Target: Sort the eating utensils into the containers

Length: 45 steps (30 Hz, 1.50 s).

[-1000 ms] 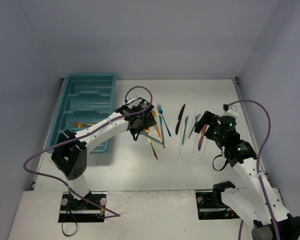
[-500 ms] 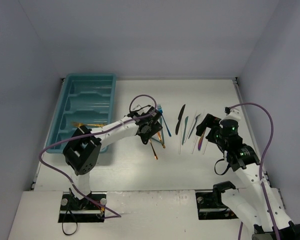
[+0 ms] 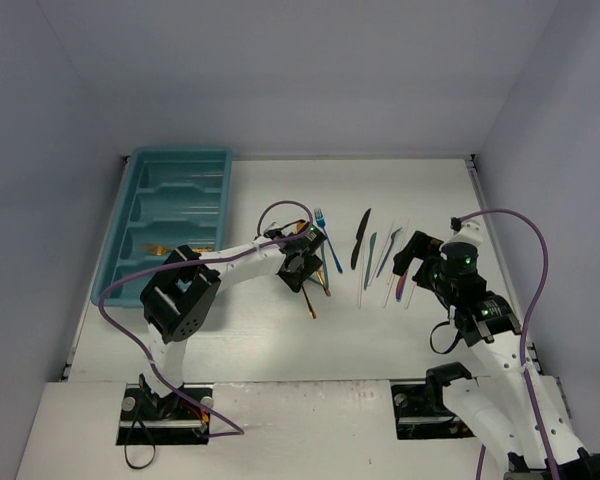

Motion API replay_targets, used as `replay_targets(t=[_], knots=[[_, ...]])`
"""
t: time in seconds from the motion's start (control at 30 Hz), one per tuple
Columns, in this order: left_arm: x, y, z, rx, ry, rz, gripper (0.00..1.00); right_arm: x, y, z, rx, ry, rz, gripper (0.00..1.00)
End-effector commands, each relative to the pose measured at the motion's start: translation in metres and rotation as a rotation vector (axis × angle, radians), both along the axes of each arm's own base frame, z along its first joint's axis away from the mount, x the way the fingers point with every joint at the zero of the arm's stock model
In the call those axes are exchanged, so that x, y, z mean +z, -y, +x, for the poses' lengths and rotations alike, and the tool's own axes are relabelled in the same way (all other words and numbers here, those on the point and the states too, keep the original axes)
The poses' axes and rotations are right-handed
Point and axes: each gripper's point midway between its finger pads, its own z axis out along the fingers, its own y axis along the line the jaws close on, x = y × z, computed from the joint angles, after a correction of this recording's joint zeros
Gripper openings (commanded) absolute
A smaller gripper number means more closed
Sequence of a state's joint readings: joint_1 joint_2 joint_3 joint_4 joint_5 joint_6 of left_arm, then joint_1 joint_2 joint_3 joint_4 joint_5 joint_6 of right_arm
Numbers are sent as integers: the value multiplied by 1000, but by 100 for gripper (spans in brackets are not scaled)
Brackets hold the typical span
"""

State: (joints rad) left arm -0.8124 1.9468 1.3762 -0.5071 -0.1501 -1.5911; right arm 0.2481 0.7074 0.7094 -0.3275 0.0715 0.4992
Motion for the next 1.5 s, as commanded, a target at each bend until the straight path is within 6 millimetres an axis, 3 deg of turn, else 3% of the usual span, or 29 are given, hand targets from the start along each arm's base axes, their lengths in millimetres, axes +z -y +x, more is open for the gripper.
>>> replay_targets(t=[0.0, 0.2, 0.47, 0.8, 1.13, 1.27, 1.47], knots=[[14, 10, 9, 31, 42, -43, 47, 7, 5, 4, -25, 35, -13, 100], [10, 9, 9, 39, 35, -35, 42, 6, 6, 5, -26, 33, -15, 100], [19, 10, 11, 39, 53, -41, 34, 4, 6, 5, -27, 27, -17, 100], [-4, -4, -2, 53, -7, -7, 26, 4, 7, 5, -32, 30, -19, 100], [-12, -16, -6, 58, -28, 24, 23, 4, 8, 4, -37, 31, -17, 100], [-1, -14, -3, 60, -4, 5, 25, 4, 8, 4, -37, 33, -16, 100], [34, -15, 10, 68, 91, -15, 39, 4, 7, 4, -35, 34, -15, 100]])
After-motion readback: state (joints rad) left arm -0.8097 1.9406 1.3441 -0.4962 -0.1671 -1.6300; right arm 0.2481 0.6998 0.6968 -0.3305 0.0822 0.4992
